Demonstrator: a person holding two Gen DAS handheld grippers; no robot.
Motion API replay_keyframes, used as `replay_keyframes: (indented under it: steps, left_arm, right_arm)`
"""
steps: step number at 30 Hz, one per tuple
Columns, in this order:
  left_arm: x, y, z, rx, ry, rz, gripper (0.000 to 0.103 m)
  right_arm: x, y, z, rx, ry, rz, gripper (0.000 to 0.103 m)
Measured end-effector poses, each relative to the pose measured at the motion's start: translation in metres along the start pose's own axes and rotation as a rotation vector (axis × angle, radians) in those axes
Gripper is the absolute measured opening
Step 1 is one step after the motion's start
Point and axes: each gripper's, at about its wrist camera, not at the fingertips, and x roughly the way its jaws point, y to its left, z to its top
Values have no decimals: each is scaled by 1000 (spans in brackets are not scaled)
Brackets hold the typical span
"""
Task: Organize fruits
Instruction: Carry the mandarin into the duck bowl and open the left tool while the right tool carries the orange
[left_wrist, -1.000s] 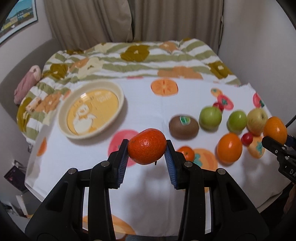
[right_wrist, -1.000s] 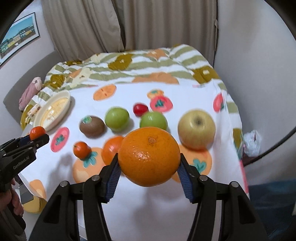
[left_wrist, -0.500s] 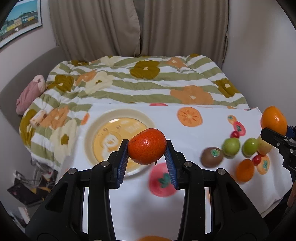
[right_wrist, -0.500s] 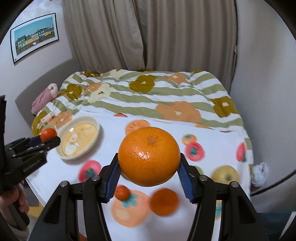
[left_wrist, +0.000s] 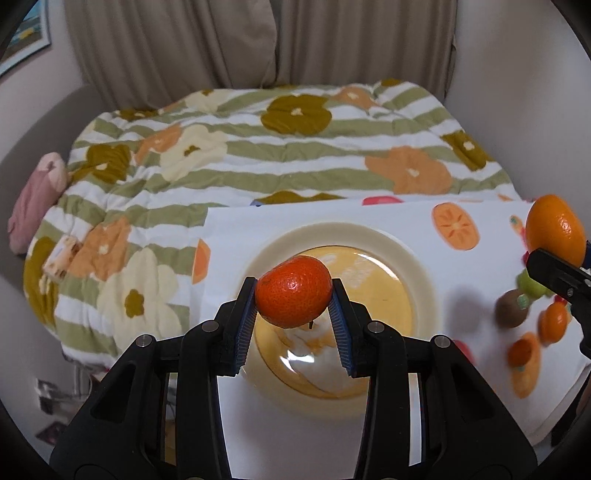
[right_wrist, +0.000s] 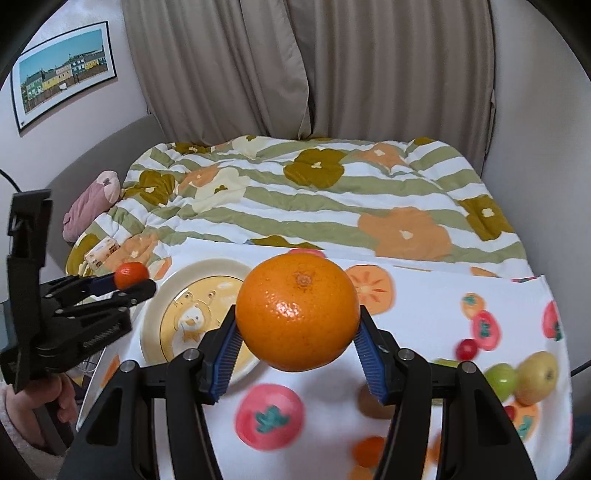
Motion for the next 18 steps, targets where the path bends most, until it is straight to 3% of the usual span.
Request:
replay_keyframes:
  steps: [8, 18]
  left_arm:
    - [57, 7, 9, 125, 60, -71, 42]
    - [89, -9, 14, 257, 98, -118, 43]
  right_arm:
    - [52, 32, 4, 63, 58, -26, 55]
    - [81, 33, 2, 110, 112, -85, 55]
